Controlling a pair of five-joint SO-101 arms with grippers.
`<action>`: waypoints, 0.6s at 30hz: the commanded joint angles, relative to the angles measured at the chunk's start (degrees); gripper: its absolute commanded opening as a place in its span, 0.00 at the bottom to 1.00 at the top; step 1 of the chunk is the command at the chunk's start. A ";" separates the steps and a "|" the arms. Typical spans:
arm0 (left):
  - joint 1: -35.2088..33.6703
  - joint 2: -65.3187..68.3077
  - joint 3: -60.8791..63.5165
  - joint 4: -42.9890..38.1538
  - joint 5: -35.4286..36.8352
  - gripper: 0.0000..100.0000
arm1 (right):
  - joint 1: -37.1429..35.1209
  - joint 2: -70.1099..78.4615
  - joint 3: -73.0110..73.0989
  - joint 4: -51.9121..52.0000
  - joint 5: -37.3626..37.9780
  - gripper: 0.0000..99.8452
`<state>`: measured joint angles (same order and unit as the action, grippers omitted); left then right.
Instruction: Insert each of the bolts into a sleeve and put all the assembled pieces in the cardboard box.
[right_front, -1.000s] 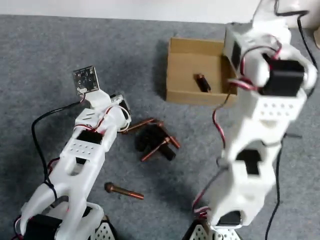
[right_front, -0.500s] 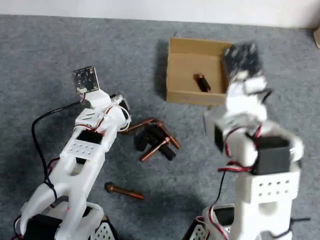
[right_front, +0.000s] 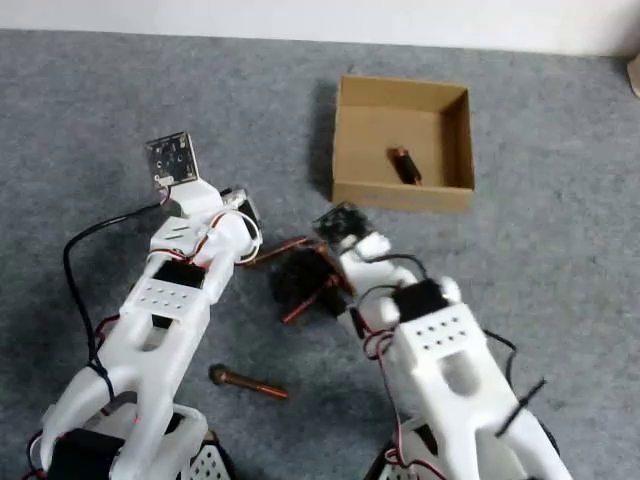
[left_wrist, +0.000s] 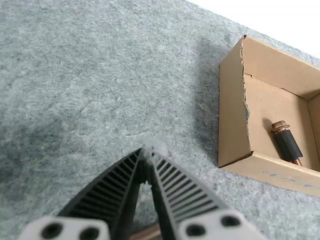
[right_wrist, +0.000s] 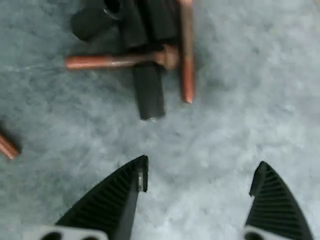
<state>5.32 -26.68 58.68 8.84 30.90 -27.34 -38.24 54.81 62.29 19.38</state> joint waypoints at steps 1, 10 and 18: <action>-0.66 0.04 -3.03 -1.14 -0.44 0.01 | -4.44 3.38 0.13 -3.65 0.79 0.31; -0.66 -0.04 -3.03 -1.23 -0.44 0.01 | -10.07 9.98 0.13 -9.19 0.79 0.31; -0.66 -0.04 -3.03 -1.32 -0.44 0.01 | -12.44 13.05 0.57 -13.93 0.70 0.31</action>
<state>5.32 -26.68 58.68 8.84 30.90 -39.30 -25.41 55.52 51.74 19.38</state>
